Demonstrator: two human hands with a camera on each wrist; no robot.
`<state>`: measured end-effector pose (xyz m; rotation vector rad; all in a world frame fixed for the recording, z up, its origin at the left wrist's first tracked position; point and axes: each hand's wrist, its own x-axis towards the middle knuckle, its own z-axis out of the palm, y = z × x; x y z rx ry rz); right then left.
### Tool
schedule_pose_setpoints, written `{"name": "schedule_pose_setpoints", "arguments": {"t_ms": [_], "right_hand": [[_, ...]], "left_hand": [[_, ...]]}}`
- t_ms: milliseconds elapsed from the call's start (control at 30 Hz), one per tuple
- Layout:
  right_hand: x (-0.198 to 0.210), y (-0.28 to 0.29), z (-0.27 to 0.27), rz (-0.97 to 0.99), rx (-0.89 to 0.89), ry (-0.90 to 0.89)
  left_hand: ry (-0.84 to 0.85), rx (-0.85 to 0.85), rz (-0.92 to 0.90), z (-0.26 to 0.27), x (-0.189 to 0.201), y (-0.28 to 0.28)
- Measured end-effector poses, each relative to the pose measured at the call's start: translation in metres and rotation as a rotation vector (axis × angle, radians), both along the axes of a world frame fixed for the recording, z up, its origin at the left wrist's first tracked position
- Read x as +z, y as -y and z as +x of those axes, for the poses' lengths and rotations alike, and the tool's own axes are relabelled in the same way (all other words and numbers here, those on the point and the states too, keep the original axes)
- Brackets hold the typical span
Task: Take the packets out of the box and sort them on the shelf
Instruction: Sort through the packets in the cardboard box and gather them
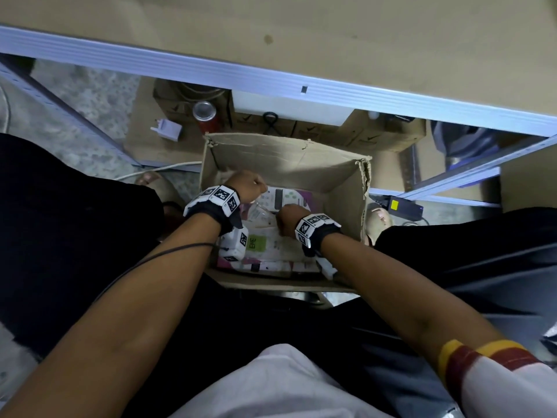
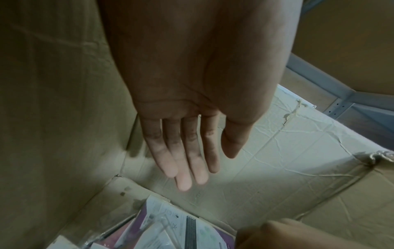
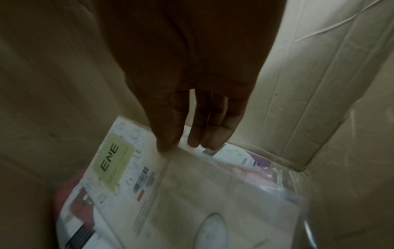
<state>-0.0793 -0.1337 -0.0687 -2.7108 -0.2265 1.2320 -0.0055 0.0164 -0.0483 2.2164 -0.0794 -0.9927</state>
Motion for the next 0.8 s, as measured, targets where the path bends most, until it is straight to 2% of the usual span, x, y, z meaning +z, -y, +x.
{"name": "schedule_pose_setpoints", "arguments": {"t_ms": [100, 400, 733, 800], "right_hand": [[0.002, 0.004, -0.001, 0.029, -0.045, 0.032], [-0.002, 0.016, -0.02, -0.089, 0.028, 0.001], [-0.004, 0.013, -0.032, -0.062, 0.074, 0.027], [-0.005, 0.01, -0.036, -0.068, 0.102, -0.013]], "left_hand": [[0.009, -0.008, 0.009, -0.002, 0.002, 0.001], [0.006, -0.005, 0.046, -0.013, 0.001, -0.004], [0.015, 0.033, 0.036, -0.02, 0.0, -0.005], [0.015, 0.044, 0.03, -0.021, -0.001, -0.007]]}}
